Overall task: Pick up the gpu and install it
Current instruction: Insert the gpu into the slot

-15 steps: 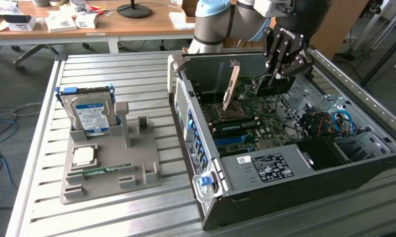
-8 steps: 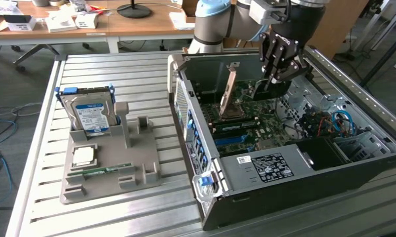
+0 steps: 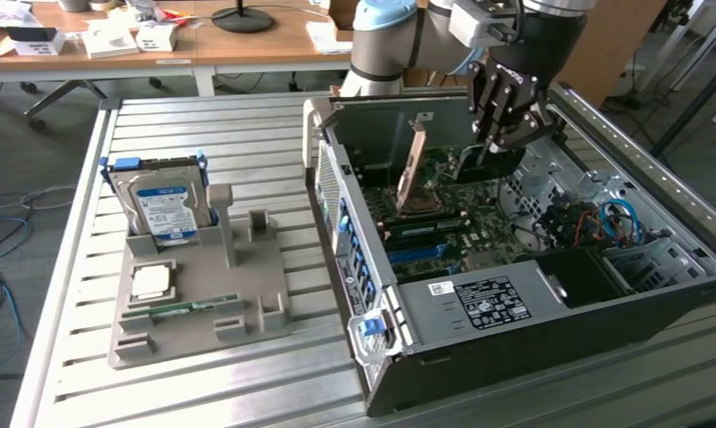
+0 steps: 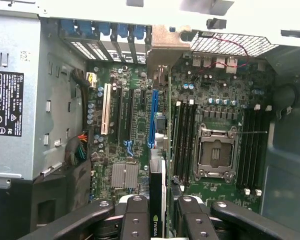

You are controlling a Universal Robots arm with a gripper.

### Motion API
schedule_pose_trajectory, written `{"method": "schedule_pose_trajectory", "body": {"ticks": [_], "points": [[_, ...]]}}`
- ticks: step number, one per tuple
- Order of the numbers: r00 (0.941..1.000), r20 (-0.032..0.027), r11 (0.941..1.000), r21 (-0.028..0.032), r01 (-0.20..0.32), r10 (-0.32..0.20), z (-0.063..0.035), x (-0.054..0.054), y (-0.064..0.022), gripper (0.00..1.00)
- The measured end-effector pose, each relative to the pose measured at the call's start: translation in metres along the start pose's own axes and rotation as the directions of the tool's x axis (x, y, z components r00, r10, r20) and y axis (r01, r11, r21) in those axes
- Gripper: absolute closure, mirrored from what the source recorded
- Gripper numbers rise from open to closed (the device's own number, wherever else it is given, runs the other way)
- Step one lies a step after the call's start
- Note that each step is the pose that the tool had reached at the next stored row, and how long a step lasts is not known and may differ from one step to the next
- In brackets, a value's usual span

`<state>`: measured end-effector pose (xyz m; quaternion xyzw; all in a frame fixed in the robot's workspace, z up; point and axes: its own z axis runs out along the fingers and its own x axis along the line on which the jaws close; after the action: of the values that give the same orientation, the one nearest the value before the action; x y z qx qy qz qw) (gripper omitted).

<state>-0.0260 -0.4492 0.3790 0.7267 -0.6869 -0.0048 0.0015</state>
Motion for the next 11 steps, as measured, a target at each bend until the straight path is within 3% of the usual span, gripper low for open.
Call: {"method": "schedule_pose_trajectory", "body": {"ticks": [11], "points": [[1.0, -0.0002, 1.0, -0.0001, -0.004, 0.004, 0.0192, 0.0, 0.0003, 0.74]]}}
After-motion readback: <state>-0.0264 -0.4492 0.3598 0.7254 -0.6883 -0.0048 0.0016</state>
